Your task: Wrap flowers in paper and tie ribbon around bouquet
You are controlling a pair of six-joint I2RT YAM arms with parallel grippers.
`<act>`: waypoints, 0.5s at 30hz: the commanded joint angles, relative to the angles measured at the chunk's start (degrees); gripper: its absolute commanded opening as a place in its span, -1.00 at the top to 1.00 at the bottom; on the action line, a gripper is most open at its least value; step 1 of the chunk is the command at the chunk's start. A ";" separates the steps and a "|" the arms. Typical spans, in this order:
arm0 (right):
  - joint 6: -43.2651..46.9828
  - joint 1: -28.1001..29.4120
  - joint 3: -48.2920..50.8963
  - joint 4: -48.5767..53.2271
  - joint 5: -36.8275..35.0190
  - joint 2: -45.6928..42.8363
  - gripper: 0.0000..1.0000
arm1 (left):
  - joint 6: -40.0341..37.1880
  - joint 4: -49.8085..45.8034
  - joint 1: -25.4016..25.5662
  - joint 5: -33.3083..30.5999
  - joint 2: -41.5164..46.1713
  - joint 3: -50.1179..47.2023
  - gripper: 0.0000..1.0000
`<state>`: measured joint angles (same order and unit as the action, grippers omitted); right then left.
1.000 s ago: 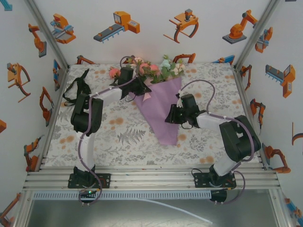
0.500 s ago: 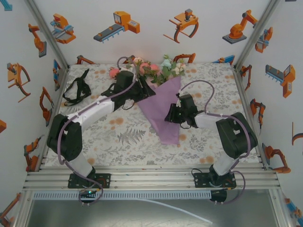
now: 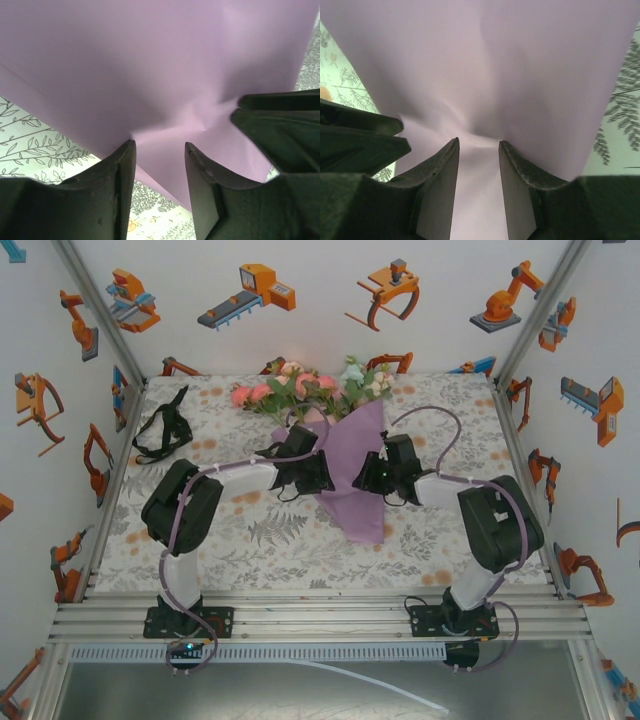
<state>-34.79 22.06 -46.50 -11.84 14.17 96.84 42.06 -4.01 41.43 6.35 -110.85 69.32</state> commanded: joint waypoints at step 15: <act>-10.22 -13.33 -11.65 -11.76 11.95 16.65 0.20 | -2.34 2.31 -1.37 -1.08 -1.22 -1.25 0.44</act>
<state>-43.79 10.15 -55.13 -21.37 25.04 110.41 41.01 -2.11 40.45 5.56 -111.53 69.04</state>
